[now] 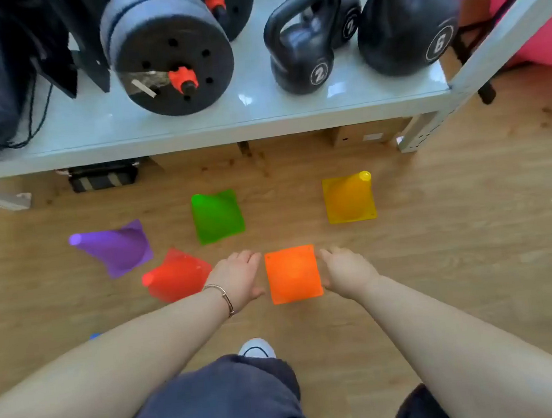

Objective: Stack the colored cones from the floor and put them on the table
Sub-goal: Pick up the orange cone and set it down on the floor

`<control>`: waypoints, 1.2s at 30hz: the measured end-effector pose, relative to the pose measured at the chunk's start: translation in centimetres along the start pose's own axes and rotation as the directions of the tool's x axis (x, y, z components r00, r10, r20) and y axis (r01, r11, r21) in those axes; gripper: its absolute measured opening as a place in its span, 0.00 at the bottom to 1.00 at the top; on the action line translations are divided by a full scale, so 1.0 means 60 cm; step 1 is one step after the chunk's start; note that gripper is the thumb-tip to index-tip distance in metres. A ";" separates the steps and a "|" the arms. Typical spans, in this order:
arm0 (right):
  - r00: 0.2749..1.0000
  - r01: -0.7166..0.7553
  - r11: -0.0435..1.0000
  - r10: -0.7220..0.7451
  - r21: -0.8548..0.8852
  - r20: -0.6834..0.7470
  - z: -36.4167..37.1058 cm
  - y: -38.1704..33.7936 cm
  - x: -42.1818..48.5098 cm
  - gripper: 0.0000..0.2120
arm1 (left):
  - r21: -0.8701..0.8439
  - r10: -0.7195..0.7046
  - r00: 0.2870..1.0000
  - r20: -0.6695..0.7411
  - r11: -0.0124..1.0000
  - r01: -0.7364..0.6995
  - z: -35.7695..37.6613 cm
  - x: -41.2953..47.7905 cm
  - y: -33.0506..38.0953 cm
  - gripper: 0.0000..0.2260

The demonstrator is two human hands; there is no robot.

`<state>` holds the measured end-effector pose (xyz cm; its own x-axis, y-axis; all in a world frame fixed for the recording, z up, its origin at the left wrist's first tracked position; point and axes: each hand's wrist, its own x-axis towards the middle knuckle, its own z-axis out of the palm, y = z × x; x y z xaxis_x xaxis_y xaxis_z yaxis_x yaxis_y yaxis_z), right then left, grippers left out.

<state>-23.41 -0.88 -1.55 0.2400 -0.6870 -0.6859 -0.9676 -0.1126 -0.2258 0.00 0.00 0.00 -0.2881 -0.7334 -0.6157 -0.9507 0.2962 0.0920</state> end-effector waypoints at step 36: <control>0.917 0.147 0.958 -0.038 0.246 -0.398 -0.180 0.063 0.046 0.38 | -0.523 -0.080 0.929 -0.361 0.842 -0.130 -0.129 0.150 0.031 0.33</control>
<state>-27.27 -10.98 3.17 0.2259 -0.9110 -0.3449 -0.8727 -0.0320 -0.4871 -5.25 -10.77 0.67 -0.2327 -0.9261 -0.2971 -0.8234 0.0250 0.5670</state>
